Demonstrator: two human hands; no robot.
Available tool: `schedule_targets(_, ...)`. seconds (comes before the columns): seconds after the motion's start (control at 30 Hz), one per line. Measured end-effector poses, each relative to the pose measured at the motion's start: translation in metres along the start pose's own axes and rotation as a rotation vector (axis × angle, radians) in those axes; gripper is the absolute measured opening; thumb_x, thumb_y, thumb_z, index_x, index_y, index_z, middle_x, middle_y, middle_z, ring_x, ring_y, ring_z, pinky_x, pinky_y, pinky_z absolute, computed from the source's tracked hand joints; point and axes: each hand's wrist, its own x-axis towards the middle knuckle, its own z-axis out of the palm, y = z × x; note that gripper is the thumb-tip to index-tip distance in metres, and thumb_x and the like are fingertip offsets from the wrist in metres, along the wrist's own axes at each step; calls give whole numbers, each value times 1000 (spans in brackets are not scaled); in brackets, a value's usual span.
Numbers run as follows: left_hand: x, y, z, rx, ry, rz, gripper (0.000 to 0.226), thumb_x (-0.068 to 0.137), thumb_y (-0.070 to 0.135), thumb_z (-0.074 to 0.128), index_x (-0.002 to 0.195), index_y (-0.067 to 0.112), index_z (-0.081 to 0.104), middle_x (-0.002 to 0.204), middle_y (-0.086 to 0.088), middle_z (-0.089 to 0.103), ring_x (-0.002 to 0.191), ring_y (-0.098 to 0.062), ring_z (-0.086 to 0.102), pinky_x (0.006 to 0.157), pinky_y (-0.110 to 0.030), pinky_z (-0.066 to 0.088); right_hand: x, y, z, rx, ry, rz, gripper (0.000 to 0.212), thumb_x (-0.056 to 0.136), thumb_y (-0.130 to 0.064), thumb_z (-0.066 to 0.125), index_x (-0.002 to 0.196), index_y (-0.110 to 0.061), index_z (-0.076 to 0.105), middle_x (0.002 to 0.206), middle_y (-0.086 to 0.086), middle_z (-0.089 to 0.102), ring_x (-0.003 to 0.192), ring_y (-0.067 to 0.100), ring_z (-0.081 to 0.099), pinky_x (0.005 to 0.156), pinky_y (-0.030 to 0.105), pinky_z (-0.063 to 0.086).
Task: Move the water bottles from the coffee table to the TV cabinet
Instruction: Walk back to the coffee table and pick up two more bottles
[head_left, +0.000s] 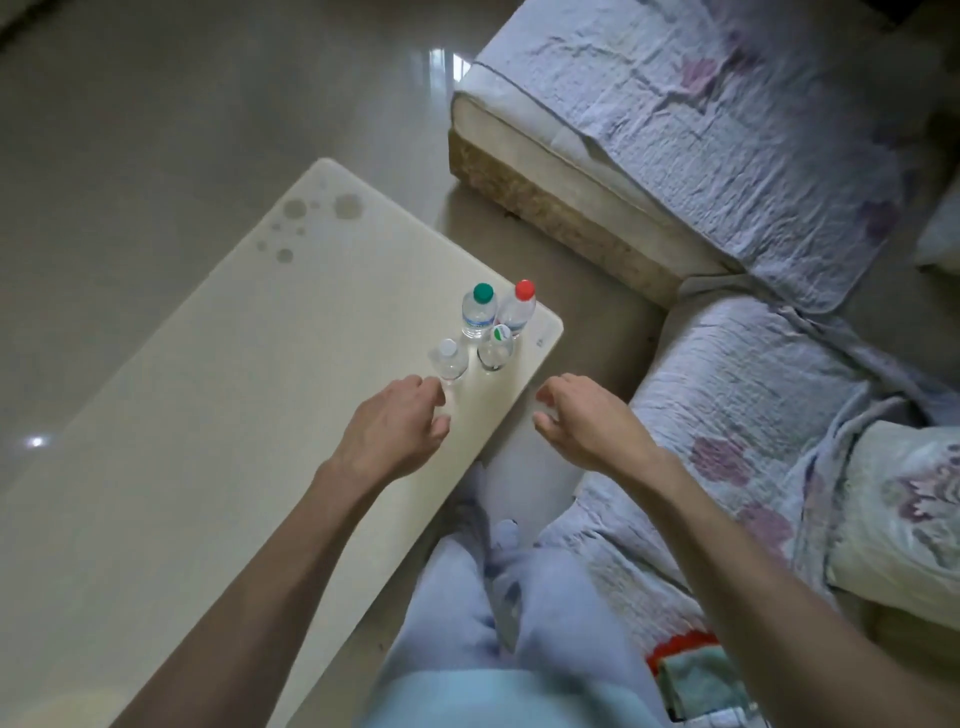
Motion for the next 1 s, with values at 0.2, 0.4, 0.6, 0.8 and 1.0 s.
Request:
schedule_targets(0.2,63,-38,46,-174,-73,-144,30,89,29,52,116,17,56,109,-3,64,100,-24,60,82,-35,48,66,19,32,178,-88,151,29,88,-27,54,110,-10,63,113,7,67,103,26,62,88,41,51)
schedule_targets(0.4,128,-74,119,-411,-102,-366,45,83,25,58,127,17,48,114,-2,63,102,-22,61,86,-35,49,142,50,95,318,-59,227,48,87,-32,61,131,-18,50,128,0,58,112,15,56,93,34,49)
schedule_targets(0.6,187,-84,169,-611,92,-387,80,74,26,79,139,23,34,135,-2,47,114,-20,54,93,-34,46,201,66,142,424,40,244,75,75,-33,71,139,-21,35,139,2,47,120,17,51,94,38,48)
schedule_targets(0.8,207,-85,192,-637,258,-267,77,64,24,82,132,28,46,127,6,52,109,-12,53,88,-27,46,233,68,168,590,142,215,83,70,-34,80,138,-30,34,134,0,44,121,18,48,99,38,46)
schedule_targets(1.0,205,-86,190,-649,285,-288,66,61,28,81,121,28,54,114,9,64,99,-15,61,85,-35,52,243,57,173,667,215,250,77,69,-32,82,133,-32,41,133,-2,53,120,20,52,99,41,46)
